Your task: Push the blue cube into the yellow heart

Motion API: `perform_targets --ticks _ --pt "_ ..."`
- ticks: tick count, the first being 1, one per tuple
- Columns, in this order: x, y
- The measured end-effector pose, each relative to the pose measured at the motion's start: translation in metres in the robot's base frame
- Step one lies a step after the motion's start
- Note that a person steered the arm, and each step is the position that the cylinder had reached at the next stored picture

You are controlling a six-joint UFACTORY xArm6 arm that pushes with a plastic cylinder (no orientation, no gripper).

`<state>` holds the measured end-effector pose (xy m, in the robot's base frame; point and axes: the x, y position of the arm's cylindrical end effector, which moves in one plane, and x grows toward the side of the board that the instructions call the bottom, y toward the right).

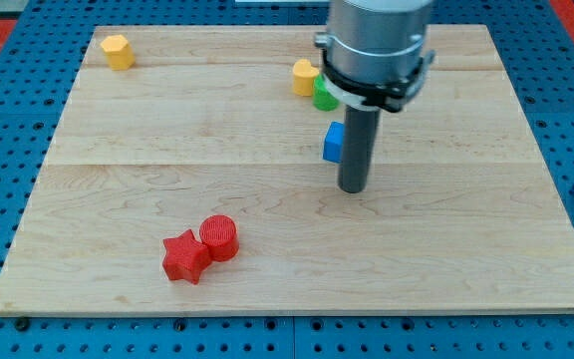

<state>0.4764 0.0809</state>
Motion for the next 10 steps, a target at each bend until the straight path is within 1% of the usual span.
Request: perform_targets --ticks 1,2,3,4,5,6,7,8,9,10 --pt "-0.071 0.005" --pt "-0.106 -0.057" --pt "-0.039 -0.026" --pt "-0.026 -0.067" --pt "-0.075 -0.103" --pt "-0.107 -0.104" --pt "-0.112 -0.104" --pt "-0.120 -0.139" --pt "-0.136 -0.097" --pt "-0.139 -0.077"
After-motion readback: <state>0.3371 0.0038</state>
